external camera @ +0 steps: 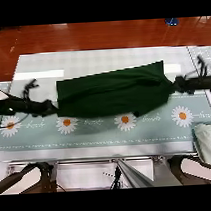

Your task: Fold the shirts.

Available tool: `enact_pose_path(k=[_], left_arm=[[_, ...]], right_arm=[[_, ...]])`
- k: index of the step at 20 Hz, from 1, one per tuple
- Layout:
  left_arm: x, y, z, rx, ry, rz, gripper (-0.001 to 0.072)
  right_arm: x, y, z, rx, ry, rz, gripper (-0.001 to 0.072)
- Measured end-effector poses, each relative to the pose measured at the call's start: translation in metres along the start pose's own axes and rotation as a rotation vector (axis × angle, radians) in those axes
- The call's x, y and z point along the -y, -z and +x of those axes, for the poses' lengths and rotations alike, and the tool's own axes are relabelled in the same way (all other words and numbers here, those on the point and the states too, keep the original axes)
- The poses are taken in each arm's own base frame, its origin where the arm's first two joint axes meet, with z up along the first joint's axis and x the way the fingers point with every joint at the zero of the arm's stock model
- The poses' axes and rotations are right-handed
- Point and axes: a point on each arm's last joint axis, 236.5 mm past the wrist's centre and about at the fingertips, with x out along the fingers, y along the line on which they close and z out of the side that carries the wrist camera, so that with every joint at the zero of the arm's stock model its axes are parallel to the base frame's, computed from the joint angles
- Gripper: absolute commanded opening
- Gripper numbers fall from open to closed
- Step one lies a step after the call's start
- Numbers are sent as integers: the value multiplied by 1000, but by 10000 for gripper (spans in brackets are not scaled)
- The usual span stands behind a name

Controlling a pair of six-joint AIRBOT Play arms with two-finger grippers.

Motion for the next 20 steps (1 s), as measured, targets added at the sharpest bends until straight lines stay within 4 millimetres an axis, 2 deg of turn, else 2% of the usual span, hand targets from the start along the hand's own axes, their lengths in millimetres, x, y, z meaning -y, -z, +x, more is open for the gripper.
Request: enact_pose_path(k=[2, 4, 7, 10, 15, 17, 20], left_arm=[[10, -30, -21, 102, 6, 15, 17], [20, -57, -34, 201, 19, 24, 17], [26, -93, -44, 333, 17, 25, 17], [23, -120, -39, 418, -2, 11, 17], [2, -156, -26, 526, -63, -24, 17], [-7, -165, -19, 550, -85, -37, 18], [-14, -166, -1, 526, -108, -7, 18]], right_arm=[[-36, -42, -9, 129, -39, -51, 37], [-65, -75, -9, 238, -58, -89, 37], [-89, -110, 3, 357, -67, -95, 37], [-89, -126, 26, 407, -53, -70, 37], [-64, -142, 57, 450, -4, -18, 37], [-53, -142, 70, 444, 13, 4, 37], [-38, -139, 86, 427, 35, 28, 38]])
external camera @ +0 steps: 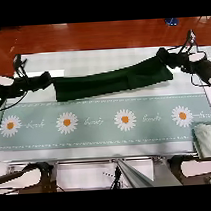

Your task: Fold the shirts.

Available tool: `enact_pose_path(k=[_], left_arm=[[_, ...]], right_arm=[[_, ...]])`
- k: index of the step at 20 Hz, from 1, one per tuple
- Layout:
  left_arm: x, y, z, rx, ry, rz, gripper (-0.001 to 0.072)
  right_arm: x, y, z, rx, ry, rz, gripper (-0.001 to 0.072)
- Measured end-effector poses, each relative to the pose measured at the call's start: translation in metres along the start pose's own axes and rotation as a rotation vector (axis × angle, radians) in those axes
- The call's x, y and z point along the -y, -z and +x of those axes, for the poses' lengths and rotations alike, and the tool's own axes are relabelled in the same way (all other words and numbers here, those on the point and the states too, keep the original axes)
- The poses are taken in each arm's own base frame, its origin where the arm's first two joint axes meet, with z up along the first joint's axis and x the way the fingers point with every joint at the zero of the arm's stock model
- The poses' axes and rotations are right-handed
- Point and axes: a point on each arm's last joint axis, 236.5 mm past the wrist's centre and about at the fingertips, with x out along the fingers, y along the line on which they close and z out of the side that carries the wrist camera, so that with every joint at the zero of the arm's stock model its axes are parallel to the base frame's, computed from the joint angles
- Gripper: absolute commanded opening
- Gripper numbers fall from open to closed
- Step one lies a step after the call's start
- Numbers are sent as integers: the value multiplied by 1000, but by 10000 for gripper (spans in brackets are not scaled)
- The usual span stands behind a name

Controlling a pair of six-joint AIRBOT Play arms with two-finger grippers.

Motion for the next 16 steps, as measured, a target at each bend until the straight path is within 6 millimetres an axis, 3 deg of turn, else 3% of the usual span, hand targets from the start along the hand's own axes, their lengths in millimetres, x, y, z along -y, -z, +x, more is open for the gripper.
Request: enact_pose_path(k=[2, 3, 4, 5, 6, 7, 10, 13, 16], left_arm=[[-2, 10, 11, -32, -3, 19, 20], [-3, 16, 16, -50, -3, 25, 56], [-4, 21, 20, -68, -3, 28, 182], [-5, 28, 24, -94, 2, 29, 346], [-6, 31, 25, -107, 1, 30, 488], [-8, 36, 26, -129, 5, 32, 537], [-17, 44, 20, -174, 8, 21, 536], [-21, 55, 10, -238, 33, -6, 536], [-19, 67, 3, -295, 60, -18, 535]], right_arm=[[7, 5, 6, -10, 12, 2, 39], [9, 6, 8, -12, 17, 2, 89], [11, 7, 9, -14, 22, -1, 225], [13, 7, 10, -13, 25, 1, 312], [14, 6, 9, -11, 28, -2, 365], [16, 2, 7, -5, 30, -9, 365], [24, -19, -14, 28, 57, -97, 365], [49, -35, -40, -6, 149, -262, 597], [95, -37, -65, -91, 279, -279, 609]])
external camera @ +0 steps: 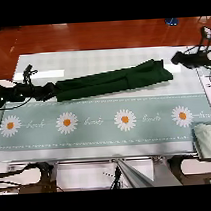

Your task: Fold the shirts.

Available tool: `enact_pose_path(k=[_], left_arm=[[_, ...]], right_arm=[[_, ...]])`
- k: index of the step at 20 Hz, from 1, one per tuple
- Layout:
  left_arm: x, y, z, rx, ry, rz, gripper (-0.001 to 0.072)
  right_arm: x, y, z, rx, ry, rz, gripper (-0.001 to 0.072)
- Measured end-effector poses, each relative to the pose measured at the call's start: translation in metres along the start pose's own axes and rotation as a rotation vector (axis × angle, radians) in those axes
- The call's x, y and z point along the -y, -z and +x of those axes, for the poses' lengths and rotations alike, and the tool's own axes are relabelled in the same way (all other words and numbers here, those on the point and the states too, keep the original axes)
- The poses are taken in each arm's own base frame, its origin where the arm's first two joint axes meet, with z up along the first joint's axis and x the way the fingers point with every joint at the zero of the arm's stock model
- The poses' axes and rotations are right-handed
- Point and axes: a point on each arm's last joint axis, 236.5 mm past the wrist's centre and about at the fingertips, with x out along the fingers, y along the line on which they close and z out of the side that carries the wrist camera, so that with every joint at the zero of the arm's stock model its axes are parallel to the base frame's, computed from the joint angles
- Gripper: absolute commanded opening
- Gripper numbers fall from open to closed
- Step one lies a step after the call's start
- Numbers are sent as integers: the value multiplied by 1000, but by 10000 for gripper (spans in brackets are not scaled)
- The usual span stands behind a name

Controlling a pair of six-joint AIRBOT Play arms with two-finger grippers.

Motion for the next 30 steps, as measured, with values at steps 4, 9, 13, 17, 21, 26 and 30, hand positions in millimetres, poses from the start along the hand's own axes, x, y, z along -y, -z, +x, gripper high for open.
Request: enact_pose_path(k=[4, 9, 13, 17, 21, 26, 30], left_arm=[[5, 9, 0, -38, 19, 4, 530], [10, 16, 1, -68, 34, 10, 519], [12, 19, 1, -78, 39, 13, 520], [12, 19, 1, -81, 41, 16, 517], [15, 21, 1, -86, 50, 13, 305], [48, 17, -4, -93, 162, -14, 76], [94, 9, -9, -93, 276, 4, 76]], right_arm=[[32, 25, 6, -112, -7, 178, 609], [18, 59, 35, -233, -107, 329, 609], [-14, 82, 58, -307, -179, 369, 536], [-50, 91, 73, -315, -222, 303, 39], [-80, 73, 61, -249, -271, 200, 38], [-105, 44, -1, -176, -303, -10, 38], [-105, 26, -60, -117, -249, -171, 38]])
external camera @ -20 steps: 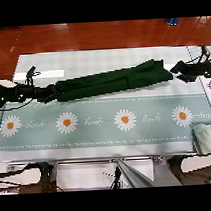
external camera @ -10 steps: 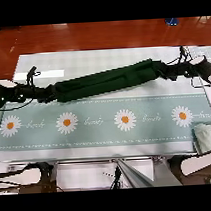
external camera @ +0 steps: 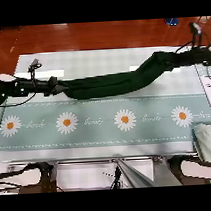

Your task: Fold the shirts.

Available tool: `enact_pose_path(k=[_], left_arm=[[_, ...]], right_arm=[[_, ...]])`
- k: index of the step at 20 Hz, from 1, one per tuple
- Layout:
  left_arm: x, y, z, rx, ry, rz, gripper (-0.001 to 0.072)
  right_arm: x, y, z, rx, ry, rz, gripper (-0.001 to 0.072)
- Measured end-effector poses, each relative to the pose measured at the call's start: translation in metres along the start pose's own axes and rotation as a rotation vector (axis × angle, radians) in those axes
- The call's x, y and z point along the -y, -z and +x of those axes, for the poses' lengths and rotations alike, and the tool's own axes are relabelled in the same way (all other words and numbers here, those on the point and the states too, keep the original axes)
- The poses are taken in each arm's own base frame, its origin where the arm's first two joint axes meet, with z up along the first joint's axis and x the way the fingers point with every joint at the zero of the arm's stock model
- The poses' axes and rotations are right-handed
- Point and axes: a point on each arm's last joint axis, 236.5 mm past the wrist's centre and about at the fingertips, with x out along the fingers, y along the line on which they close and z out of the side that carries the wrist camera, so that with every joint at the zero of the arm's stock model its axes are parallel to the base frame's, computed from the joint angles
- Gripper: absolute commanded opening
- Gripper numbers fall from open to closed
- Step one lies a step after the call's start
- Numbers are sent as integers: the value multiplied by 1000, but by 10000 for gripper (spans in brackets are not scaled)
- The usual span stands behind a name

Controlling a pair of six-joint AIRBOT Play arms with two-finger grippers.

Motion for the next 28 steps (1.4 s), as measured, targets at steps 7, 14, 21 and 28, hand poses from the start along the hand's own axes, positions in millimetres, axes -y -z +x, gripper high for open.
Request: enact_pose_path(k=[7, 14, 21, 28], left_arm=[[22, 4, 8, -45, 1, 88, 177], [27, 28, 10, -147, -2, 97, 268], [114, 48, 79, -114, 144, 121, 19], [158, 105, 159, -144, 152, 85, 18]], right_arm=[[-2, 6, -73, -4, 129, -141, 38], [-9, 19, -93, -40, 139, -160, 38], [-26, 26, -123, -32, 133, -188, 38], [-65, 43, -136, -62, 87, -263, 38]])
